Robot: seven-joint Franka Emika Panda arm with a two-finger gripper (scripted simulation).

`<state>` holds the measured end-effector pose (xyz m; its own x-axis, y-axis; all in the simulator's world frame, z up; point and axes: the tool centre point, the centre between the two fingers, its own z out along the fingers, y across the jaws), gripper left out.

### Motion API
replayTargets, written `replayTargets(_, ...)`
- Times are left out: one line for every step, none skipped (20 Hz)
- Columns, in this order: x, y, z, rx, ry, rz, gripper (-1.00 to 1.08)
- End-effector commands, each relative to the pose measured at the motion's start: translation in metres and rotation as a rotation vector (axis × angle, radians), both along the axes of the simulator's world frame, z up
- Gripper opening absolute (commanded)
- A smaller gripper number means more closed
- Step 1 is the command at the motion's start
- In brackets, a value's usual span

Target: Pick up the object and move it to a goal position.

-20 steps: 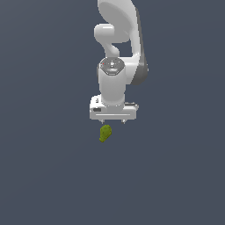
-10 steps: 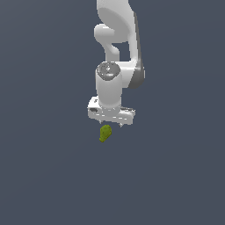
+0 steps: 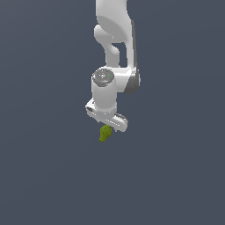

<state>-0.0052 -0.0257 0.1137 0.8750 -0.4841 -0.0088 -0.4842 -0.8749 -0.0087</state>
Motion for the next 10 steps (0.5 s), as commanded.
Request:
replayTargets(-0.001,-0.005,-0.006,-0.002,0.000,-0.076,1.00)
replayTargets(-0.001,-0.006,-0.008,-0.003,0.000,-0.103,1.00)
replayTargets(-0.001,-0.008,-0.010,-0.004,0.000,-0.128,1.00)
replayTargets(-0.002,-0.010,-0.011,-0.005,0.000,-0.151,1.00)
replayTargets(-0.002,-0.011,-0.013,-0.006,0.000,-0.173,1.00)
replayTargets(-0.002,-0.012,-0.014,-0.007,0.000,-0.193,1.00)
replayTargets(-0.002,-0.013,-0.016,-0.008,-0.001,-0.212,1.00)
replayTargets(-0.003,-0.015,-0.017,-0.008,-0.001,-0.229,1.00)
replayTargets(-0.003,-0.016,-0.018,-0.009,-0.001,-0.244,1.00)
replayTargets(-0.003,-0.017,-0.019,-0.010,-0.001,-0.258,1.00)
